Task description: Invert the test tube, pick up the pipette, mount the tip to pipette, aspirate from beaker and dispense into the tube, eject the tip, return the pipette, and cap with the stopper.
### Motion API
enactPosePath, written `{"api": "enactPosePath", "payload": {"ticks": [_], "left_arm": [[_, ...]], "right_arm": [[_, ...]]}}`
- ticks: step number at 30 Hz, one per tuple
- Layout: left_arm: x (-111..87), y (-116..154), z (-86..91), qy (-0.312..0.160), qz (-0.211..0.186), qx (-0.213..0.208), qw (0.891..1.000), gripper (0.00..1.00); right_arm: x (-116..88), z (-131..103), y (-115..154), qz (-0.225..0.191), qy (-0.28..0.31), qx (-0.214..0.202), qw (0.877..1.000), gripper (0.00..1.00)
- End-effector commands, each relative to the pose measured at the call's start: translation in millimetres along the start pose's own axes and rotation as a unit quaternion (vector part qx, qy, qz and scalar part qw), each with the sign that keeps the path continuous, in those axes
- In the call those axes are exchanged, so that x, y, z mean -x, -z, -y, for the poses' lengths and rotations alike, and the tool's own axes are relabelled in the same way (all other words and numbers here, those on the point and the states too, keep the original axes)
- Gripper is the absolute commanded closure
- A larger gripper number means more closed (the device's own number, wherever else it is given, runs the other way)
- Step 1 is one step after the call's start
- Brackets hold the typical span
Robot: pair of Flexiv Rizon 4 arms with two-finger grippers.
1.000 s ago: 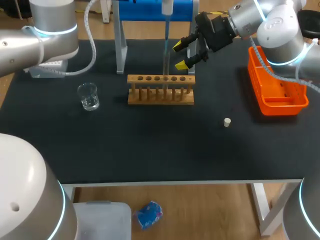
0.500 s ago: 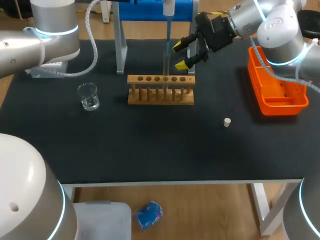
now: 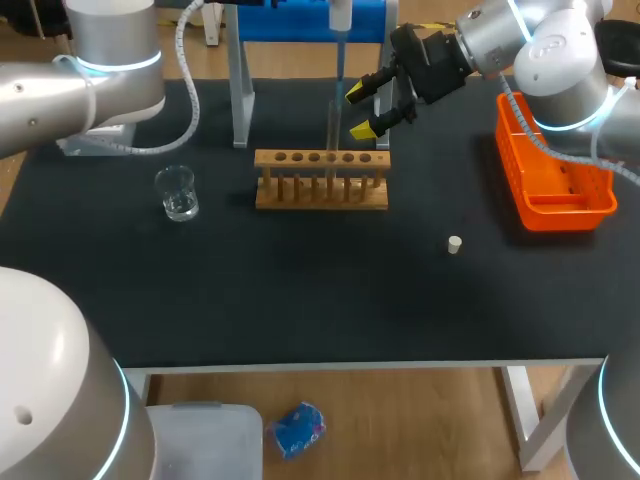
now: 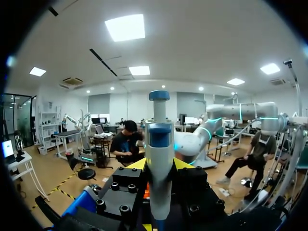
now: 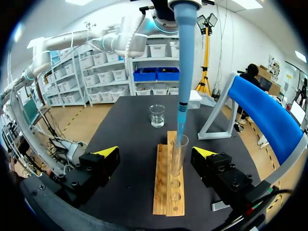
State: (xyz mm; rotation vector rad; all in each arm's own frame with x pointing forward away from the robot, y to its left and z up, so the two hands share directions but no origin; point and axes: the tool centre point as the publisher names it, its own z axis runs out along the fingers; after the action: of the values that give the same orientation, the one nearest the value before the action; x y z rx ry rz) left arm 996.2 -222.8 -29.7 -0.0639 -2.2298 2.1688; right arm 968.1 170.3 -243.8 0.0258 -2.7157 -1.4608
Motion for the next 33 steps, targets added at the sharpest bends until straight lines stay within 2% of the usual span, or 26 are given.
{"api": "enactPosePath", "payload": {"ticks": [1, 14, 33], "left_arm": [[4.5, 2.1, -1.3, -0.004, -0.001, 0.002, 1.000, 1.00], [4.1, 11.4, -5.4, -0.024, 0.027, 0.012, 0.999, 1.00], [6.5, 15.9, -11.1, -0.027, 0.039, 0.015, 0.999, 1.00]], "right_arm": [[-0.3, -0.5, 1.3, -0.001, 0.000, -0.002, 1.000, 0.00], [-0.3, -0.5, 1.3, -0.001, 0.000, -0.002, 1.000, 0.00], [-0.3, -0.5, 1.3, -0.001, 0.000, -0.002, 1.000, 0.00]]}}
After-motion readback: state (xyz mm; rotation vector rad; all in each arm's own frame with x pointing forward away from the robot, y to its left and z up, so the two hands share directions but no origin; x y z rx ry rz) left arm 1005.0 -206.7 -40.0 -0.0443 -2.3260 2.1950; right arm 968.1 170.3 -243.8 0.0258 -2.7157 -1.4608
